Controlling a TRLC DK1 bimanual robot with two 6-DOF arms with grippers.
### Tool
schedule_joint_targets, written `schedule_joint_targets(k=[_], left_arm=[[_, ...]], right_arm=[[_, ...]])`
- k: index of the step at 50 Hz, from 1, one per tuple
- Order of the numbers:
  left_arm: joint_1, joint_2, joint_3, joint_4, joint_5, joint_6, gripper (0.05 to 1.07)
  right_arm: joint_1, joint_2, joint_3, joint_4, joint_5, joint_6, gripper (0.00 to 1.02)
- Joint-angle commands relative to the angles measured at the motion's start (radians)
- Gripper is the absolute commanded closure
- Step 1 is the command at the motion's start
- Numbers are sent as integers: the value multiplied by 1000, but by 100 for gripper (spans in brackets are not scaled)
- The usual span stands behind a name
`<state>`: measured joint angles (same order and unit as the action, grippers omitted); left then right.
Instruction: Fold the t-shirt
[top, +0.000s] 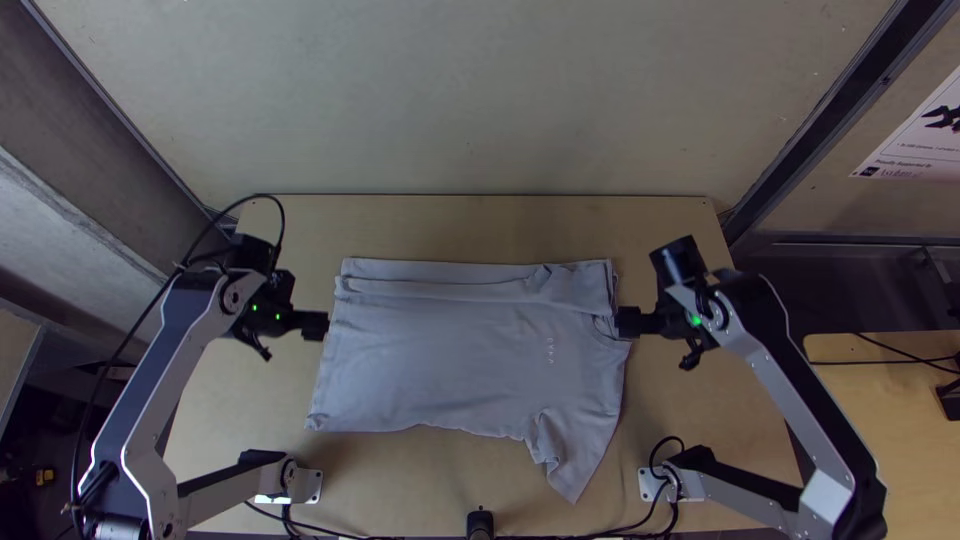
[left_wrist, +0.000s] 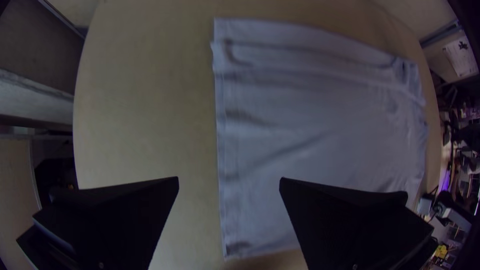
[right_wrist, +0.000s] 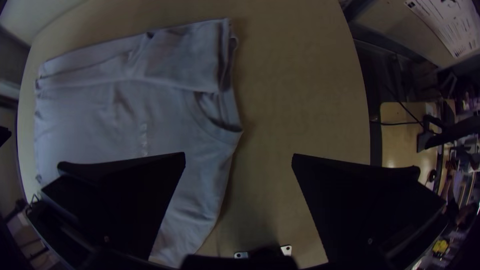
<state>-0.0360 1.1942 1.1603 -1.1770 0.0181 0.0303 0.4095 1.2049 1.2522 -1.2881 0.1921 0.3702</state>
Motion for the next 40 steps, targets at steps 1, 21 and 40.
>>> schedule_joint_targets(k=[1,21,40], left_arm=[[-30,-82,-103,-59,6,31,10],[-90,-193,-372,-161,-27,100,11],[-131,36,-424,-82,-55,105,20]], right_arm=[[68,-67,-60,-20,4,41,4],[157,-171,-208,-77,-181,82,5],[183,-179,-310,-48,-189,56,5]])
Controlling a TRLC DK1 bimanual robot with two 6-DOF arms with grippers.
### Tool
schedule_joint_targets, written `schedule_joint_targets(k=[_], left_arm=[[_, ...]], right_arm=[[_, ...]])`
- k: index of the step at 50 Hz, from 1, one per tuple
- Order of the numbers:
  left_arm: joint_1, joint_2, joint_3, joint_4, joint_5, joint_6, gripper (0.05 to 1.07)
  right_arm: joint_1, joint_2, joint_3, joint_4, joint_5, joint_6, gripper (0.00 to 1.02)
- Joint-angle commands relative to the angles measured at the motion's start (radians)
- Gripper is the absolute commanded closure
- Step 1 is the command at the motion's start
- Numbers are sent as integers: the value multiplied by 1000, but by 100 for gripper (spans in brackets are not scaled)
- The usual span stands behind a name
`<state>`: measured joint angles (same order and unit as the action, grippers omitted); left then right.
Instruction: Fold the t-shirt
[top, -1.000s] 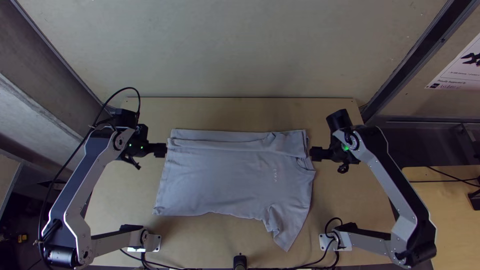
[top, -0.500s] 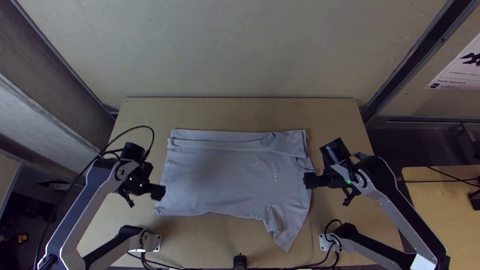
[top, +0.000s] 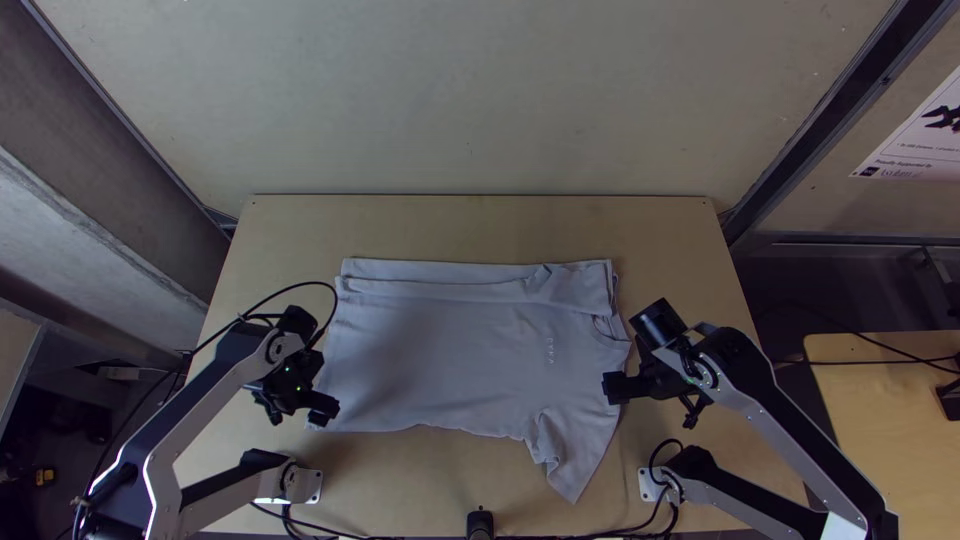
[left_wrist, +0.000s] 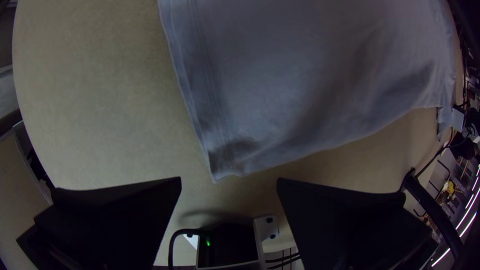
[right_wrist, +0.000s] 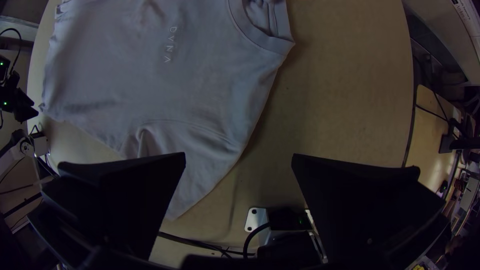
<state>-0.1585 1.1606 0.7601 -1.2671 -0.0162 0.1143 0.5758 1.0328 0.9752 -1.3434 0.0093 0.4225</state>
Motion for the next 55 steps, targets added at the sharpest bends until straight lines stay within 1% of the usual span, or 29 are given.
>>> schedule_joint_targets(k=[1,5,18,20,22,23,25,28,29,30,31,35,39,42,49,55], left_arm=[[-10,90,-25,11,-22,21,20],[-12,152,-24,23,-31,18,20],[-38,281,-33,60,-31,15,20],[-41,294,-31,64,-31,18,21],[-52,301,-31,66,-31,18,33],[-56,301,-28,69,-31,18,38],[-58,301,-25,87,-31,18,47],[-62,301,-22,97,-31,21,65],[-65,301,-19,103,-31,24,74],[-65,300,-18,112,-31,31,88],[-62,300,-18,121,-19,38,105],[-42,300,-4,132,2,53,105],[-41,284,4,133,4,68,105],[-38,278,16,124,4,68,105],[-15,275,41,107,5,74,105],[-13,267,59,94,7,76,105]], right_arm=[[18,-7,-38,12,-8,-1,5],[21,-5,-52,16,-14,-8,7],[22,1,-107,30,-52,-4,7],[24,4,-115,32,-57,-2,7],[25,6,-122,33,-62,-2,7],[25,6,-127,35,-63,-2,7],[29,9,-138,35,-69,-2,11],[41,10,-162,38,-75,2,13],[48,12,-173,38,-81,10,13],[58,13,-182,38,-86,16,13],[67,15,-193,38,-91,24,13],[95,26,-227,36,-131,52,13],[108,29,-245,32,-146,85,13],[127,32,-244,23,-149,128,13],[134,73,-250,23,-167,142,13],[139,145,-254,49,-229,136,13]])
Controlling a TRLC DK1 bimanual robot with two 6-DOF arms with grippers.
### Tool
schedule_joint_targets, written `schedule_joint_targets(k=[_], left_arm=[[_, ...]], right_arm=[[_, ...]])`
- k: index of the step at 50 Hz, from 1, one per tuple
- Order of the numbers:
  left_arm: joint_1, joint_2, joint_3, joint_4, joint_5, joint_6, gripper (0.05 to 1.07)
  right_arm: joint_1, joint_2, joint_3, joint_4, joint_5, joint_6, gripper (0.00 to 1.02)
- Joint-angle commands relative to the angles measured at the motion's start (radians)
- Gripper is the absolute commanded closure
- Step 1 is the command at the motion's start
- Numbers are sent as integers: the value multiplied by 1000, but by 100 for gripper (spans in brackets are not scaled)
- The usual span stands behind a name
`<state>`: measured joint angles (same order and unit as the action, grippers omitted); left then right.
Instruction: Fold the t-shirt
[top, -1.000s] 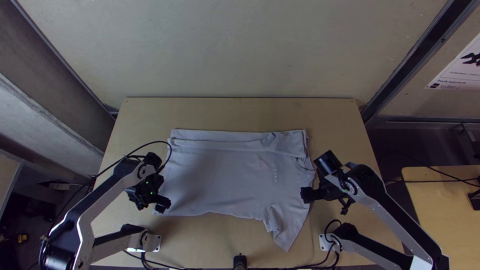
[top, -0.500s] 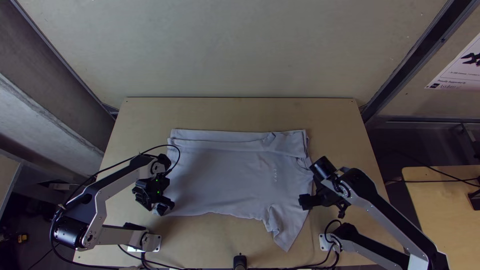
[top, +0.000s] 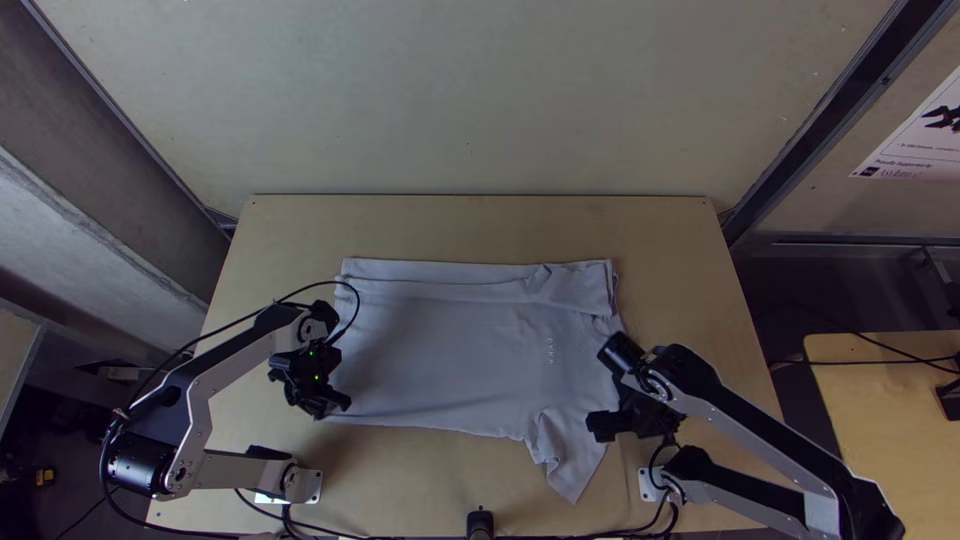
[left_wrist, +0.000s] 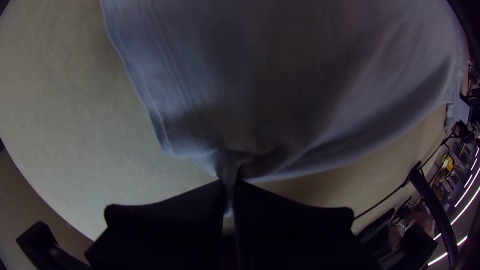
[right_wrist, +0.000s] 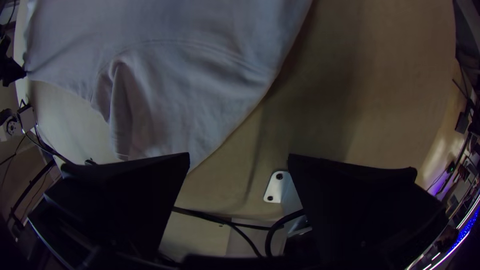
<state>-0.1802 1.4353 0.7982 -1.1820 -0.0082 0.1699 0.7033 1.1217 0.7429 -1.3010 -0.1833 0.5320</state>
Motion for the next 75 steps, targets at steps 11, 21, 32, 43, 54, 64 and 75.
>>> schedule_joint_targets(k=[11,21,32,43,54,64,75], left_arm=[[24,-9,41,-1,1,28,105],[61,-9,50,-10,1,54,105],[96,-10,73,-22,1,80,105],[107,-7,73,-24,2,92,105],[105,-1,76,-19,13,92,105],[93,-1,113,-19,36,60,105],[97,-21,162,-19,66,23,105]], right_arm=[[25,193,-36,85,-88,6,13],[41,306,-37,126,-99,-12,21],[48,385,-37,166,-105,-23,21],[78,428,-23,221,-120,-35,84],[78,415,-10,247,-110,-9,100],[62,317,27,212,-104,8,100],[-16,221,101,140,-79,3,100]])
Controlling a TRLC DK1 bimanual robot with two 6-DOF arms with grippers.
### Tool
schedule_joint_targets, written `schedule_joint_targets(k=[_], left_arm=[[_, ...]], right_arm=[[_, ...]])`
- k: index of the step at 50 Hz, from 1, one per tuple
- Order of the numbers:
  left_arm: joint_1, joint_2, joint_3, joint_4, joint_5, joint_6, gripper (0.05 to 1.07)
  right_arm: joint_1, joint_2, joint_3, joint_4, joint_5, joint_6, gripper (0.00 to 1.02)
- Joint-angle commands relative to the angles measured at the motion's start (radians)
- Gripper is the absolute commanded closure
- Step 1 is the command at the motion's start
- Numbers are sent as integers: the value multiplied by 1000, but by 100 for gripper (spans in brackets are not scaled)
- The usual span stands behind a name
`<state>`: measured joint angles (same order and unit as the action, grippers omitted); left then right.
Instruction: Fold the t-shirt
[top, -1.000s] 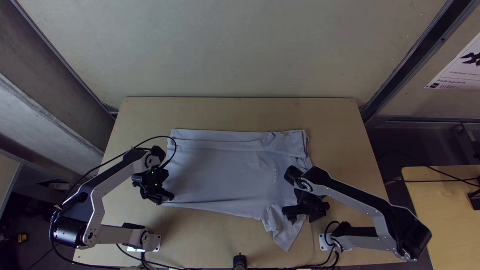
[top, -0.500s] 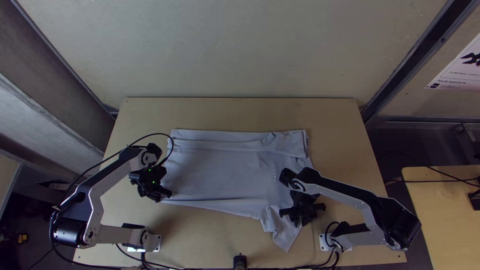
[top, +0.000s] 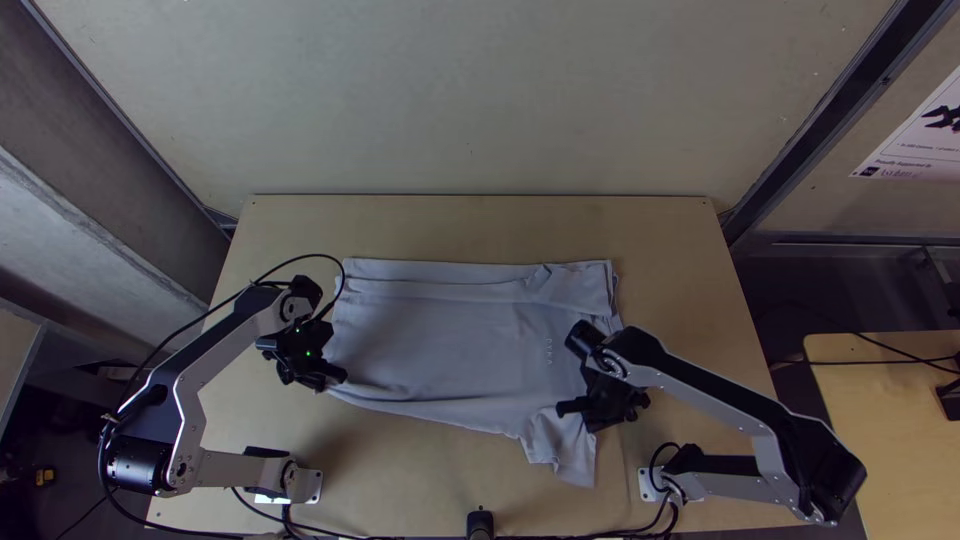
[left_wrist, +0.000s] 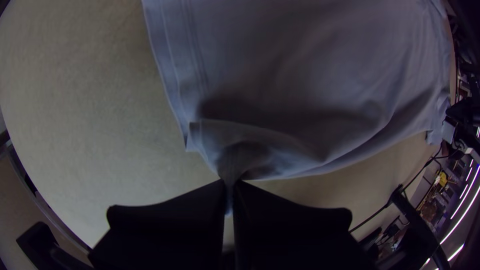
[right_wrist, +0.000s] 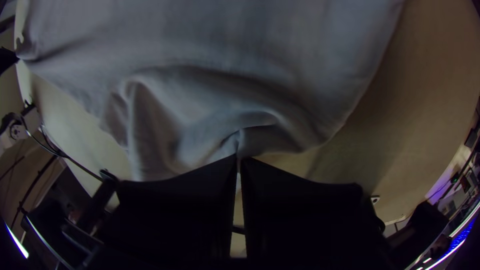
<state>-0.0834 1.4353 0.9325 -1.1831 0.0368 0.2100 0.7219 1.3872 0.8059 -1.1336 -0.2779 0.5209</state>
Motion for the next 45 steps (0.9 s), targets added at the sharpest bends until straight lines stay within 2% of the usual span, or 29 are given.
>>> schedule_joint_targets(k=[1,5,17,24,45], left_arm=[[4,-23,32,-18,26,-17,105],[19,-23,52,-18,48,-15,105],[60,-23,112,-7,51,0,105],[89,-16,157,-4,51,6,105],[89,85,391,-13,51,-43,105]], right_arm=[[-41,-53,42,-29,22,13,100],[-85,-73,58,-38,40,-2,100],[-266,-83,111,-77,105,-133,100],[-365,-68,177,-98,117,-191,100],[-490,65,414,-104,143,-266,100]])
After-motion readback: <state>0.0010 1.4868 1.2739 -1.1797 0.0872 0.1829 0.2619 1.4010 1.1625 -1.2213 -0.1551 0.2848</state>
